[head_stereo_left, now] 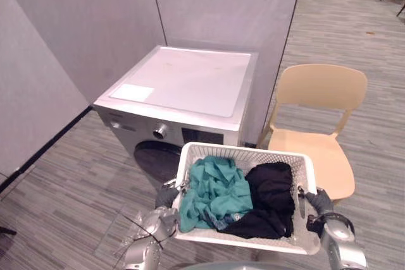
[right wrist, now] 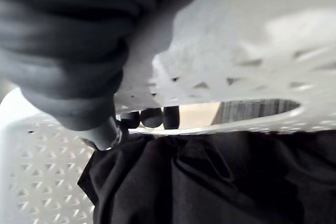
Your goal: Pick up the laundry basket with both hands and put the clothes into the washing machine.
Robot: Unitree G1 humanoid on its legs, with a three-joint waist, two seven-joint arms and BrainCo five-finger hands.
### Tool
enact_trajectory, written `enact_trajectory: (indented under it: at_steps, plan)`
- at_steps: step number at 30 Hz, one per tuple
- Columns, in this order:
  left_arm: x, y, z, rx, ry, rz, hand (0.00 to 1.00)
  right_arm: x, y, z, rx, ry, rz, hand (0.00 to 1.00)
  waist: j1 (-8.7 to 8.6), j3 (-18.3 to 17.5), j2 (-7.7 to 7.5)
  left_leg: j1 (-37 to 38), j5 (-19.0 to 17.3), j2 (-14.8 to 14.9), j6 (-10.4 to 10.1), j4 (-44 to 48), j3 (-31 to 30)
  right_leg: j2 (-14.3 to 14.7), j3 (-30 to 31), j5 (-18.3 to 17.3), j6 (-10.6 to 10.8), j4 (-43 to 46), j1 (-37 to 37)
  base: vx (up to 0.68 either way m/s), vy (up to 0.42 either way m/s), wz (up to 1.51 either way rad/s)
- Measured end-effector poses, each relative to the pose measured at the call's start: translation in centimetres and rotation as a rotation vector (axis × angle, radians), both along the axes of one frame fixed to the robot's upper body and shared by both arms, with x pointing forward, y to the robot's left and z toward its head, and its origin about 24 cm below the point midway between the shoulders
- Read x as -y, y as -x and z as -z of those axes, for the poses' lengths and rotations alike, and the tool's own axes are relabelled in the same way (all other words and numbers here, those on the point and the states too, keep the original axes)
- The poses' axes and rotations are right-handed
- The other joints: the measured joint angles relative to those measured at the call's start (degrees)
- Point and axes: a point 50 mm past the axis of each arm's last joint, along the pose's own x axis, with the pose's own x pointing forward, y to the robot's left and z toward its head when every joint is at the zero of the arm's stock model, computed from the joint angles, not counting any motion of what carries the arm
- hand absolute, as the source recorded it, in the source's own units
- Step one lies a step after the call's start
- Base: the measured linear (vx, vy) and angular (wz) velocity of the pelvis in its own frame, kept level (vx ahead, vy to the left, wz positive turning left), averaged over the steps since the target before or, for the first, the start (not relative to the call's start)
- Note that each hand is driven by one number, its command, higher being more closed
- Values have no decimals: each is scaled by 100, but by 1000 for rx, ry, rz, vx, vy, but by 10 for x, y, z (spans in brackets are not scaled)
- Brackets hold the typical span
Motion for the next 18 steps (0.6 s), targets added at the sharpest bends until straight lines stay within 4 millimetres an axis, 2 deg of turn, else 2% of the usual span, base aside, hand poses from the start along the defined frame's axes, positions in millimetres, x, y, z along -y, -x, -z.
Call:
enact_trajectory:
  at_steps: [1,3,4,5,6,7,8,9,10,11,12,13,14,15,16,17,18]
  plan:
    - [2,5,4,-21,-1,10,100,1,6,6,-24,-13,16,100,-22,3,4,42,-78,83,-129,81,-128,-75,254,94,-127,-380,-102,318,-339,31]
    - [-2,15,9,-53,0,-1,100,0,3,1,-6,1,-25,100,24,3,-26,55,-234,152,-374,215,-242,-118,681,391,-295,-1122,-106,186,-318,28]
    - [-2,18,12,-66,-1,2,100,-1,8,4,-23,-6,-22,100,20,20,-126,58,-352,157,-558,334,-421,-174,998,858,-404,-1766,121,168,-495,78]
    - [-5,18,11,-64,-3,-7,100,-4,13,8,-36,-17,-11,100,15,9,-268,59,-537,148,-833,393,-626,-130,1286,1547,-307,-2353,375,180,-605,95]
    - [-4,18,12,-68,-3,-6,100,-2,15,8,-43,-16,-4,100,-10,21,-274,38,-657,235,-952,415,-740,-59,1332,1304,65,-2384,522,59,-429,78]
    - [0,17,12,-66,11,-8,100,2,15,7,-40,-10,9,100,-11,-8,-124,-7,-749,420,-1064,414,-822,64,1307,1039,453,-2582,691,-60,-478,35]
    - [7,13,9,-50,36,-8,100,5,12,3,-27,1,12,100,72,-72,27,-67,-796,732,-1176,338,-795,103,1012,560,864,-3049,960,-95,-451,8]
    - [6,11,7,-40,35,-10,100,5,9,1,-16,1,8,100,96,-77,37,-70,-822,843,-1304,281,-763,110,792,320,862,-3107,1002,-185,-565,-11]
    - [5,6,5,-24,29,-9,100,4,5,-1,-2,-2,5,100,150,-53,-4,-80,-853,974,-1483,241,-736,110,388,-131,894,-3060,976,-230,-477,26]
    - [15,4,7,-34,57,-5,100,15,7,-4,-8,29,19,100,113,-58,179,-215,-746,1417,-1703,223,-902,466,-48,-206,659,-2914,889,-237,-479,37]
    - [19,5,7,-36,70,-2,100,19,7,-6,-7,46,16,100,116,-73,276,-263,-693,1602,-1728,189,-880,651,-159,-212,555,-2932,879,-208,-424,44]
    - [23,5,7,-37,86,-6,100,22,4,-9,-1,60,11,100,132,-61,329,-338,-554,1830,-1595,163,-815,849,-309,-183,398,-2957,836,-166,-357,26]
    - [24,4,8,-38,91,-7,100,24,2,-11,2,66,10,100,116,-24,220,-579,-199,1913,-1101,265,-650,927,-469,-152,211,-3051,809,-198,-431,46]
    - [24,1,7,-32,90,-3,100,24,0,-12,9,67,10,100,40,15,131,-871,265,1916,-712,416,-367,982,-636,-20,-8,-3235,828,-169,-364,54]
    - [24,0,6,-28,90,-2,100,25,-1,-13,16,67,11,100,4,58,88,-988,477,1941,-718,478,-241,1047,-699,47,-105,-3299,829,-141,-336,47]
    - [26,-1,6,-26,97,2,100,26,-1,-13,16,68,16,100,5,142,27,-1178,507,1989,-814,809,-62,1124,-736,266,-270,-3424,815,-156,-226,2]
    - [27,2,7,-36,97,7,100,26,1,-10,2,64,22,100,81,164,79,-1201,112,1785,-1063,1369,-150,1163,-725,423,-322,-3589,872,-135,-147,-15]
